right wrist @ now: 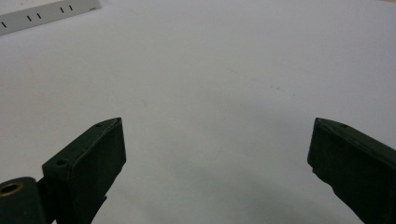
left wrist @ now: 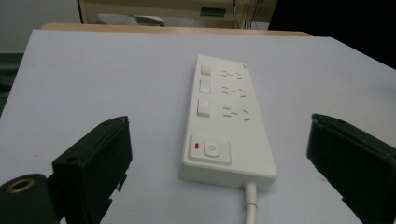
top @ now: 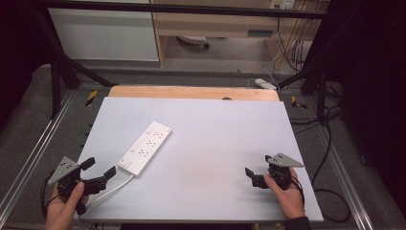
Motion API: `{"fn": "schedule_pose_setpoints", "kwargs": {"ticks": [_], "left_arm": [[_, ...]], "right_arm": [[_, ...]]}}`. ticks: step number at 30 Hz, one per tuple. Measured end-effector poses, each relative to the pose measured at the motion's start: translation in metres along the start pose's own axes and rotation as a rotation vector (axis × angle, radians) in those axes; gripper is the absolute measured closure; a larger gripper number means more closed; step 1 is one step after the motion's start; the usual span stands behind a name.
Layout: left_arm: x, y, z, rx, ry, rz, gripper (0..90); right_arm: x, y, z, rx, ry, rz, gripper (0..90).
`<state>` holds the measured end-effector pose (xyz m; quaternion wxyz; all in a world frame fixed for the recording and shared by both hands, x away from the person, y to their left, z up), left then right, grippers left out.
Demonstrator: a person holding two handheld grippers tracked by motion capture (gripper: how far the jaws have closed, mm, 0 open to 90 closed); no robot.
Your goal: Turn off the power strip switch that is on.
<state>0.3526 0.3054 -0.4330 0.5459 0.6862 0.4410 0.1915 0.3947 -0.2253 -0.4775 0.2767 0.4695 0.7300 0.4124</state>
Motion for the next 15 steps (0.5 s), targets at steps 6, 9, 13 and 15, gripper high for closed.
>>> {"fn": "schedule_pose_setpoints", "kwargs": {"ticks": [6,9,13,15], "left_arm": [[-0.0004,0.0005,0.0020,0.019,0.006,-0.017,6.6],[-0.0036,0.0039,0.0036,0.019,-0.001,-0.014,6.6],[-0.0080,0.0094,0.0067,0.010,-0.009,-0.002,6.7],[-0.0085,0.0102,0.0075,0.016,-0.007,0.005,6.9]], "right_arm": [[-0.0006,0.0029,-0.0008,-0.021,0.011,0.032,4.9],[0.0002,0.0061,-0.0012,-0.036,0.019,0.048,4.9],[0.0006,0.0072,0.0014,-0.038,0.022,0.041,4.7],[0.0001,0.0070,0.0011,-0.035,0.017,0.044,4.6]]}}
Point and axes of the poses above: each handheld gripper's, and its own axes: z roughly forward along the jaws, y roughly out of its top, x roughly to its left, the point moved 6 cm from there along z, roughly forward along the jaws, and after that the axes turned 8 degrees about -y, right-handed, at the moved point
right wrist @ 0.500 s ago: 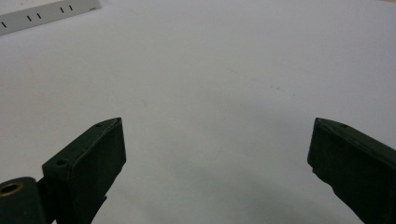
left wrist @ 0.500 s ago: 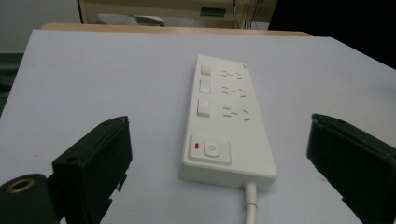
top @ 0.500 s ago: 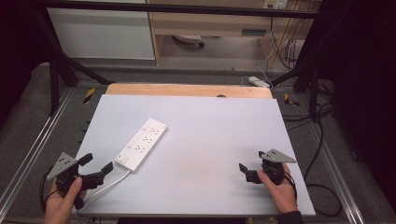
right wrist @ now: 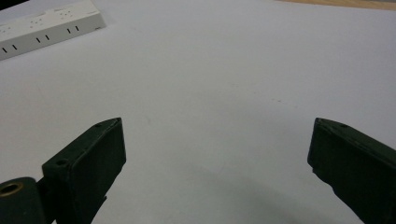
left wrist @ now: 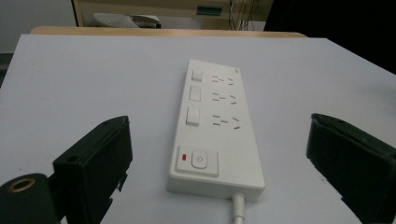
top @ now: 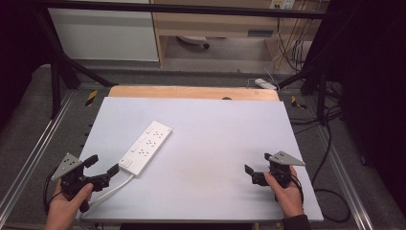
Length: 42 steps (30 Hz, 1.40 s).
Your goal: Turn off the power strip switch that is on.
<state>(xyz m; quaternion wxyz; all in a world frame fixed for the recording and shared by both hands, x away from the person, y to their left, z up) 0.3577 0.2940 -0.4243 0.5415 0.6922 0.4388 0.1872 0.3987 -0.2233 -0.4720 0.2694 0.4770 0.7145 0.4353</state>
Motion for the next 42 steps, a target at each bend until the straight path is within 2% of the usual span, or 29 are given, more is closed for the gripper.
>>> {"fn": "schedule_pose_setpoints", "kwargs": {"ticks": [3,8,12,17,19,26,32,42], "left_arm": [[-0.002,0.003,0.004,0.011,0.000,0.010,6.9],[-0.004,0.009,0.010,0.019,-0.007,0.003,7.6],[-0.008,0.015,0.018,0.043,-0.024,0.010,7.6],[-0.009,0.021,0.020,0.054,-0.039,0.015,7.5],[-0.008,0.029,0.019,0.048,-0.042,0.015,7.5],[-0.001,0.043,0.021,0.060,-0.039,0.019,7.3],[-0.003,0.053,0.025,0.073,-0.045,0.033,7.0],[-0.004,0.061,0.030,0.064,-0.030,0.051,6.9]], "right_arm": [[-0.001,0.001,-0.003,-0.011,-0.004,-0.003,4.5],[-0.004,0.002,-0.004,-0.020,-0.014,0.004,4.2],[-0.004,0.003,-0.006,-0.025,-0.026,0.001,3.9],[-0.003,0.003,-0.006,-0.019,-0.030,0.000,3.7],[-0.003,0.003,-0.006,-0.021,-0.031,0.000,3.7],[-0.002,0.003,-0.005,-0.017,-0.029,0.001,3.5],[-0.002,0.003,-0.005,-0.017,-0.024,0.002,3.4],[0.000,0.003,-0.006,-0.018,-0.028,0.001,3.2]]}}
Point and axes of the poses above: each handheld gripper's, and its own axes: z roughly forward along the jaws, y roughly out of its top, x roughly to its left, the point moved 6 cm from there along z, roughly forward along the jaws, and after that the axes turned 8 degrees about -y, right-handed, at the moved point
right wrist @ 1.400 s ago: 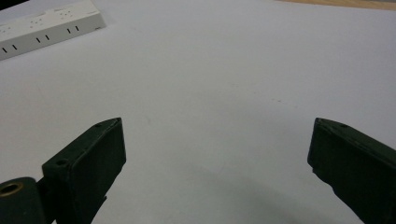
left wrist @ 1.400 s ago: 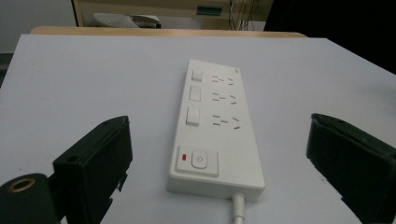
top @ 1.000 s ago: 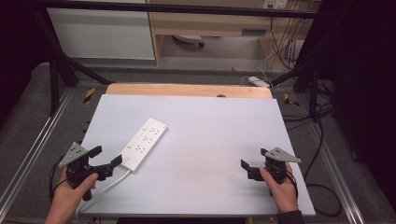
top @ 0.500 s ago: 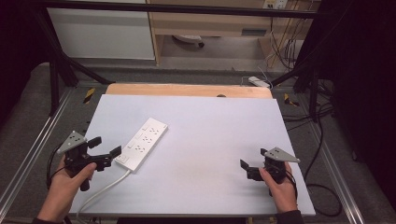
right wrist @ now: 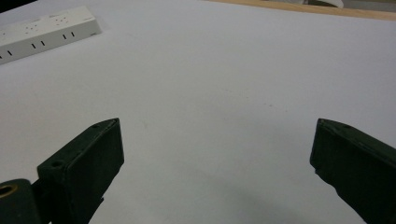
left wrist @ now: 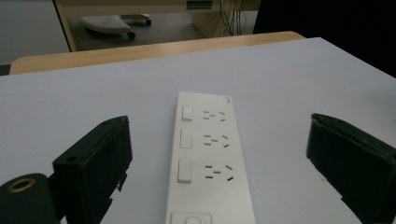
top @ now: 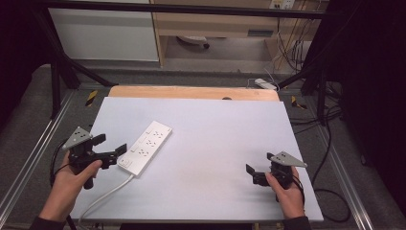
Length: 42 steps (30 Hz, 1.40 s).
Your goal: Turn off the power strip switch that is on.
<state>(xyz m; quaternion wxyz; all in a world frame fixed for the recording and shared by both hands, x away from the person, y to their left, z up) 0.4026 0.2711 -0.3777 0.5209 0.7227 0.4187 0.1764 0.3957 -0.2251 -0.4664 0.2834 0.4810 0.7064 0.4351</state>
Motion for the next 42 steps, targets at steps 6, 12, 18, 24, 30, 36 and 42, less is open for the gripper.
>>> {"fn": "schedule_pose_setpoints", "kwargs": {"ticks": [6,12,18,24,30,36,42], "left_arm": [[-0.001,0.008,0.004,0.003,0.001,0.010,6.8],[-0.004,0.014,0.013,0.016,-0.002,0.030,6.0],[-0.005,0.021,0.018,0.013,-0.002,0.035,6.0],[-0.005,0.025,0.024,0.009,-0.003,0.042,6.0],[-0.004,0.028,0.033,0.021,0.002,0.039,6.1],[-0.003,0.031,0.040,0.024,0.001,0.037,6.2],[-0.001,0.032,0.046,0.036,0.004,0.043,6.7]], "right_arm": [[-0.002,0.000,0.000,-0.002,-0.003,0.006,3.0],[-0.001,0.000,0.000,0.002,-0.001,0.001,3.0],[0.000,-0.001,0.000,0.005,0.002,-0.003,3.0],[0.000,-0.001,0.000,0.008,0.005,-0.004,3.0],[0.001,-0.001,0.000,0.006,0.008,-0.008,3.0],[0.002,-0.001,0.000,0.012,0.007,-0.013,2.9],[0.002,-0.001,0.000,0.015,0.008,-0.014,2.9]]}}
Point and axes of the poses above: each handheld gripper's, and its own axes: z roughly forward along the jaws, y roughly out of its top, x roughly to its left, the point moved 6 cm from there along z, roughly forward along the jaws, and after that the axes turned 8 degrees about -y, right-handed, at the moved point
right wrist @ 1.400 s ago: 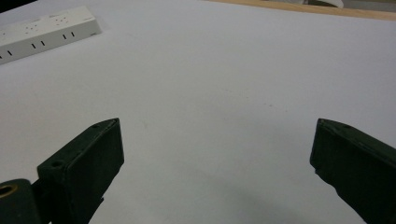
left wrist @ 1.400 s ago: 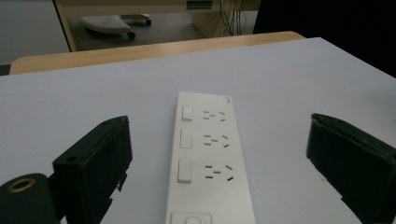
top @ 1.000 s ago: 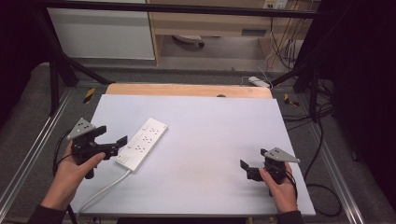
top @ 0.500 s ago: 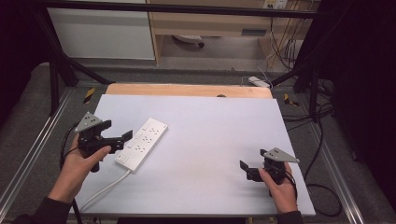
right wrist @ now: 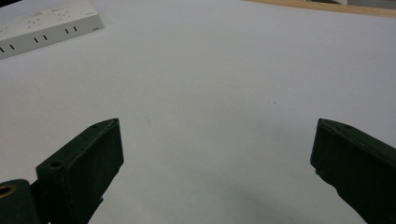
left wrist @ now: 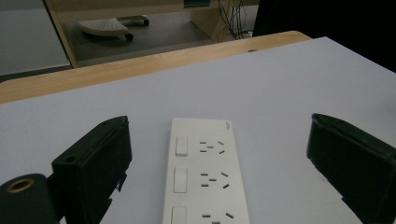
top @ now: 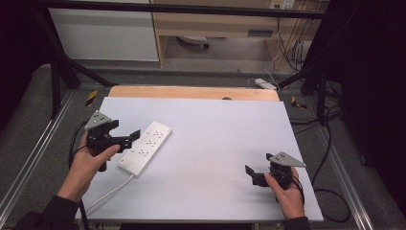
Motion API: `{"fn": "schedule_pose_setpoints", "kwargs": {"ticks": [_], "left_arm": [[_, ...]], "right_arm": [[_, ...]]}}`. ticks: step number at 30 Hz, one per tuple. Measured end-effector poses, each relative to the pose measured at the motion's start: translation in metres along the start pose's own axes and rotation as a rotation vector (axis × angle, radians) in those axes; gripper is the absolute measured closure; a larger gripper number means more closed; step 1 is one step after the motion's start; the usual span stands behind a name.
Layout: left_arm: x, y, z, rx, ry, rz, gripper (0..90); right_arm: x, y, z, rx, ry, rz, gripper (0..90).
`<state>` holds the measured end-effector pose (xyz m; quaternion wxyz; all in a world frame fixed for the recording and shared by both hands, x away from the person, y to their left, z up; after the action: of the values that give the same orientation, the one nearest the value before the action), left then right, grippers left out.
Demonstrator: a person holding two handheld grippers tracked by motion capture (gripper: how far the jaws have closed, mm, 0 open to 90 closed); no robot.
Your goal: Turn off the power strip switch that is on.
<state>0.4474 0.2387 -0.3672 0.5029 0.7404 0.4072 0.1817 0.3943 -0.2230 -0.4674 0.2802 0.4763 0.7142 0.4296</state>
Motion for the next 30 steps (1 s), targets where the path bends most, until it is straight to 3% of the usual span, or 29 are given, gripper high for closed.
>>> {"fn": "schedule_pose_setpoints", "kwargs": {"ticks": [2,4,12,24,30], "left_arm": [[0.002,0.000,0.003,0.004,0.002,-0.002,7.7],[0.003,0.001,0.007,0.007,0.004,-0.029,10.0],[0.005,0.006,0.014,0.017,0.011,-0.025,17.6],[0.011,0.008,0.023,0.028,0.019,-0.017,35.7],[0.015,0.006,0.029,0.033,0.031,-0.007,50.9]], "right_arm": [[-0.001,0.000,0.001,0.003,0.001,-0.004,2.9],[-0.001,0.000,0.001,0.001,0.002,-0.004,2.9],[-0.001,0.001,0.000,0.000,0.005,0.002,2.9],[-0.002,0.001,-0.001,-0.005,0.004,0.003,2.8],[-0.002,0.000,-0.002,-0.001,0.001,0.007,2.7]]}}
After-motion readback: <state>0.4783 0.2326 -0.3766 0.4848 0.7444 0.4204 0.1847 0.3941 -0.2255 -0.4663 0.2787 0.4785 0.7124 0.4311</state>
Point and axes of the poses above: each handheld gripper's, and its own axes: z roughly forward along the jaws, y roughly out of its top, x roughly to its left, the point moved 6 cm from there along z, roughly forward along the jaws, and after that the axes turned 8 degrees about -y, right-handed, at the moved point
